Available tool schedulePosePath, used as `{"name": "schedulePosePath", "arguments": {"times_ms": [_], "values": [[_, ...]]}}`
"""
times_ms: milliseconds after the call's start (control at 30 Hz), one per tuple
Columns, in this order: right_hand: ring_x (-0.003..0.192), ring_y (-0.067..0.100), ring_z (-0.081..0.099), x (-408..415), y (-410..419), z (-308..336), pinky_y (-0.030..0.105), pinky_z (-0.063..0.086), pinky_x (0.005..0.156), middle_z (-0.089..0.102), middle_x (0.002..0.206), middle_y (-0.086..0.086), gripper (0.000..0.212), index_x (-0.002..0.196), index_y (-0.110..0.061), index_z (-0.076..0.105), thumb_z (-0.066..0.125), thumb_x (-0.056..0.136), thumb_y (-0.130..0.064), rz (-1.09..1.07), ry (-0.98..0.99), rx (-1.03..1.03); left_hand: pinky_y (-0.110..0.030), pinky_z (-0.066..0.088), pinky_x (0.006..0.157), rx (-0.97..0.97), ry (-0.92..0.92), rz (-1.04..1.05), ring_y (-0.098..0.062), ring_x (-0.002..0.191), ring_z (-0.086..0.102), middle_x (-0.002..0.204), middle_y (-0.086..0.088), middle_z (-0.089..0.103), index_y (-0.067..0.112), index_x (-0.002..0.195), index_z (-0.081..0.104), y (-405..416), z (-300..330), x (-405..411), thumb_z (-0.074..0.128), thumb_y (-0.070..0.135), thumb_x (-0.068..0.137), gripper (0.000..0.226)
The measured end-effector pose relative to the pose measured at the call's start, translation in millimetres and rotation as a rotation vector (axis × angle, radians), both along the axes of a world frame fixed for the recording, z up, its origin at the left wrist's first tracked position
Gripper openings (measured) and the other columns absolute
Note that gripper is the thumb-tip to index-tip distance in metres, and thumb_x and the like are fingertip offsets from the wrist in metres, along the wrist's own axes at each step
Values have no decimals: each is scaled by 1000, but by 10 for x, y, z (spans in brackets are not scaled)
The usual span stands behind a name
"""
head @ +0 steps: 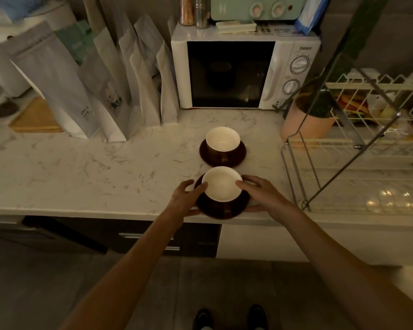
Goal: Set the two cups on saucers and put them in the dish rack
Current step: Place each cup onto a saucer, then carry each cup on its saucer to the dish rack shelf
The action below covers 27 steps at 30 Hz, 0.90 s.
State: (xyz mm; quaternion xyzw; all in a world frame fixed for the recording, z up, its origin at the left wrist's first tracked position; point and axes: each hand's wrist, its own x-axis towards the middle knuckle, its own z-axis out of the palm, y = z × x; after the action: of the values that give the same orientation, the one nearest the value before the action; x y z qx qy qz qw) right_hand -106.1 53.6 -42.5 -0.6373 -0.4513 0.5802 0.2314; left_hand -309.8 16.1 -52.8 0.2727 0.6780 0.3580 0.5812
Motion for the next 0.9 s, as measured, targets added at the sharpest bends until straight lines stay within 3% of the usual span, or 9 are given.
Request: {"name": "schedulePosePath", "arguments": {"times_ms": [233, 500, 600, 900], "values": [[105, 17, 56, 0, -36, 10, 49, 62, 77, 60, 118, -3, 35, 125, -22, 63, 63, 91, -28, 45, 0, 82, -33, 58, 61, 28, -7, 26, -32, 113, 59, 135, -14, 54, 27, 140, 42, -30, 26, -6, 71, 31, 83, 64], [86, 8, 54, 114, -307, 13, 42, 63, 69, 59, 115, -4, 36, 126, -24, 62, 65, 90, -28, 46, 0, 87, -40, 61, 70, 32, 5, -44, -29, 106, 61, 124, -11, 58, 27, 136, 43, -308, 57, 7, 72, 33, 81, 62], [88, 7, 56, 208, -452, 52, 42, 64, 70, 60, 118, -2, 38, 127, -24, 61, 65, 90, -28, 55, 7, 97, -44, 61, 75, 26, 9, -78, -32, 108, 63, 119, -9, 58, 28, 134, 44, -416, 77, 52, 71, 34, 81, 60], [107, 16, 57, 646, -946, 197, 39, 63, 71, 62, 109, -9, 30, 119, -27, 64, 67, 89, -28, 10, 24, 120, -38, 62, 70, 21, -14, -254, -26, 97, 68, 118, -11, 62, 31, 119, 53, -714, 207, 368, 72, 36, 80, 44]]}}
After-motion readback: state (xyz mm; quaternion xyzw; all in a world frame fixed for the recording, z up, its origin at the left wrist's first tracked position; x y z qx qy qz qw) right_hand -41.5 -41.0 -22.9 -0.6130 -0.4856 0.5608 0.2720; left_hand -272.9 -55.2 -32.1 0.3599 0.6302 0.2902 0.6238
